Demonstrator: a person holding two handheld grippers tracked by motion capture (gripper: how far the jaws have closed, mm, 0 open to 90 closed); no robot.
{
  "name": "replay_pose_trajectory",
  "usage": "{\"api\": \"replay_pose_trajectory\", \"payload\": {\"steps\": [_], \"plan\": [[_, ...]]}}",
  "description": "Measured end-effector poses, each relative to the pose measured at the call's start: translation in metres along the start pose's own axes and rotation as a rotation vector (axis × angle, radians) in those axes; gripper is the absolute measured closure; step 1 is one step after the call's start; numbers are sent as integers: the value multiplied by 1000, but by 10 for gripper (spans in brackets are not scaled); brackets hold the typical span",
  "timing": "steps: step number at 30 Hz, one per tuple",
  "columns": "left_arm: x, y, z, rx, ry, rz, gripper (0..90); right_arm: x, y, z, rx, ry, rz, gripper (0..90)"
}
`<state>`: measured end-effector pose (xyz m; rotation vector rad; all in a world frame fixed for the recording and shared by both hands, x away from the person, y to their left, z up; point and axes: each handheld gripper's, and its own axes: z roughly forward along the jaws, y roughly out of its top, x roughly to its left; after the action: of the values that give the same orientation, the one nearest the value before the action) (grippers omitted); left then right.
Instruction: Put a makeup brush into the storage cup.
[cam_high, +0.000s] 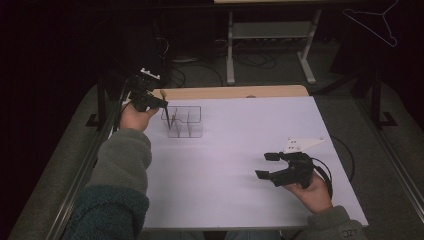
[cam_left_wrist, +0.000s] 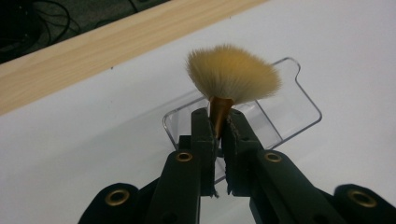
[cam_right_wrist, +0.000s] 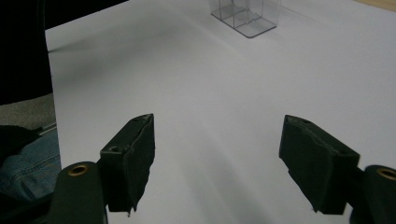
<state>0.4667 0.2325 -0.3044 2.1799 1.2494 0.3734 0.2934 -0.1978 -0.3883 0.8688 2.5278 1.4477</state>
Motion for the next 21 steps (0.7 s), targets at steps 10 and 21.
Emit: {"api": "replay_pose_trajectory", "payload": {"steps": [10, 21], "plan": [[-2, -5, 10, 36, 22, 4, 791, 0, 0, 1, 2, 1, 0, 259], [1, -6, -1, -3, 0, -6, 674, 0, 0, 0, -1, -5, -3, 257]]}}
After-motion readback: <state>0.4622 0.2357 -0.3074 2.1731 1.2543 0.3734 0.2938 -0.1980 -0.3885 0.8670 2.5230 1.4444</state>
